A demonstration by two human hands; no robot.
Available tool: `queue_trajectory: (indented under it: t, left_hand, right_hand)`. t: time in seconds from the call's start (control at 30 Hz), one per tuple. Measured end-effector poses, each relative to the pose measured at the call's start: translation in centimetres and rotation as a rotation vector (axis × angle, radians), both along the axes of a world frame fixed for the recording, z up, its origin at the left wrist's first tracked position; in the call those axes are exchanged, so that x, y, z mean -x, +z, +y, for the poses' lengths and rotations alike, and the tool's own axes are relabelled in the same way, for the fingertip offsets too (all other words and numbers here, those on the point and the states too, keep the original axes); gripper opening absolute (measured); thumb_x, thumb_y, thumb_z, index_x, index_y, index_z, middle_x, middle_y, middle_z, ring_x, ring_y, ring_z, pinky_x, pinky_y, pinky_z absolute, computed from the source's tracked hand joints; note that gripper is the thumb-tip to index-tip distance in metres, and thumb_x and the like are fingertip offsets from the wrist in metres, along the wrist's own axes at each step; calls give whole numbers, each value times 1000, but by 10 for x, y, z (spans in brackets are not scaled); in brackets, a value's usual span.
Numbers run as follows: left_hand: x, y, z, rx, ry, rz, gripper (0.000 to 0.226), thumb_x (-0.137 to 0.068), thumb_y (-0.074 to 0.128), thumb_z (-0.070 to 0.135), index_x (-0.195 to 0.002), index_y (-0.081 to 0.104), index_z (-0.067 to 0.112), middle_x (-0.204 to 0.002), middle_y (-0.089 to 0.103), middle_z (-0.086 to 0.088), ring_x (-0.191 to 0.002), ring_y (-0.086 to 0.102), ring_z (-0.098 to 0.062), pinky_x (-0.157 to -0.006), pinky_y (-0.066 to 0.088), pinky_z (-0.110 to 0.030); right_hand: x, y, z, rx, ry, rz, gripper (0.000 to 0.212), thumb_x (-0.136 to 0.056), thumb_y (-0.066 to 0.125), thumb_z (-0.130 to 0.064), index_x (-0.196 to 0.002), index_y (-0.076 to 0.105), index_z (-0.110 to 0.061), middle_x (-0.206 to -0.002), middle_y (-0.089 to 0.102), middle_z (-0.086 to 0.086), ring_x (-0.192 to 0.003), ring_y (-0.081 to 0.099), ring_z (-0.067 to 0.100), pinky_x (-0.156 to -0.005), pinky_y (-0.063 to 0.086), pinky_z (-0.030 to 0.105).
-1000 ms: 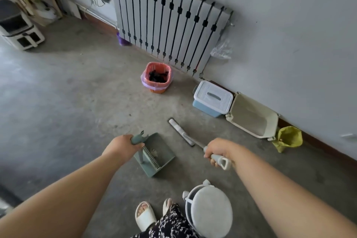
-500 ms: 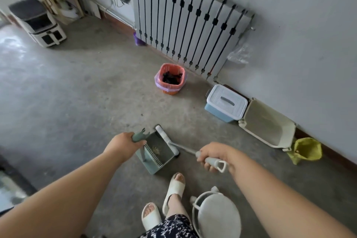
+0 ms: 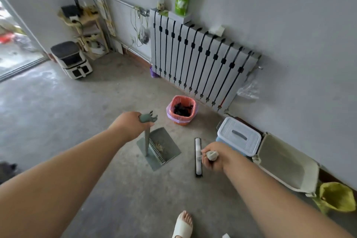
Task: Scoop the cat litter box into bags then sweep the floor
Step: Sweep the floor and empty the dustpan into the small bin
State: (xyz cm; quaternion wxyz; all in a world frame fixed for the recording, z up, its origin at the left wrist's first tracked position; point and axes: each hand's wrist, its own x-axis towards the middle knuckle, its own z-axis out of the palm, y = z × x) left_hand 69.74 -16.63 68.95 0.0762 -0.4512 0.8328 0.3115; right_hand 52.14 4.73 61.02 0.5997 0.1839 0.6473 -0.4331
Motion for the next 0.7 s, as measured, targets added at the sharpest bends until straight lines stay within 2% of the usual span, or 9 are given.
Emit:
queue_trajectory:
  t: [0.13,0.27,0.37,0.47,0.57,0.7]
  left_hand:
    - [34,40,-16,84,4,48,32,-85,64,47,-92,63,16,-86,62,-6,-83,57,-26,-69,42,-30]
    - [67,74,-25,194,-17,93,26,-87,63,44,-76,55,22,-72,56,1,-67,51,-16,-58,36,-28]
    - [87,86,-29,265,-53,117,24,-87,62,43,-76,56,23,-74,58,0,-69,53,-18,-58,37,-28]
    - [107,85,-30,300,-126,110,26,-88,60,45,-71,53,26,-73,55,3,-73,53,-20,-61,37,-29]
    - [129,73,-32,340,-222,90,33,-89,58,45,-64,45,28,-71,52,5,-68,51,-16,-58,36,-29]
    - [143,47,-37,441,-446,-18,26,-91,50,48,-79,49,26,-83,59,3,-74,52,-17,-63,39,-30]
  right_hand:
    - [39,14,-13,28,-126,-34,33,-91,43,-1,-58,42,-6,-38,43,6,-23,43,16,-27,36,14]
    - [70,27,-21,47,-110,-63,31,-89,41,-5,-58,39,-8,-43,42,6,-29,43,15,-28,37,15]
    - [85,39,-29,53,-53,-75,28,-86,45,-8,-59,38,-10,-46,41,6,-32,43,15,-29,38,16]
    - [95,53,-37,54,0,-59,27,-84,47,-10,-59,38,-9,-42,41,7,-27,40,17,-29,37,16]
    - [105,58,-41,68,5,-74,26,-83,47,-11,-59,38,-9,-44,41,8,-28,40,17,-29,38,16]
    - [106,51,-46,74,10,-74,20,-80,49,-9,-63,39,-8,-51,43,10,-31,42,16,-32,39,17]
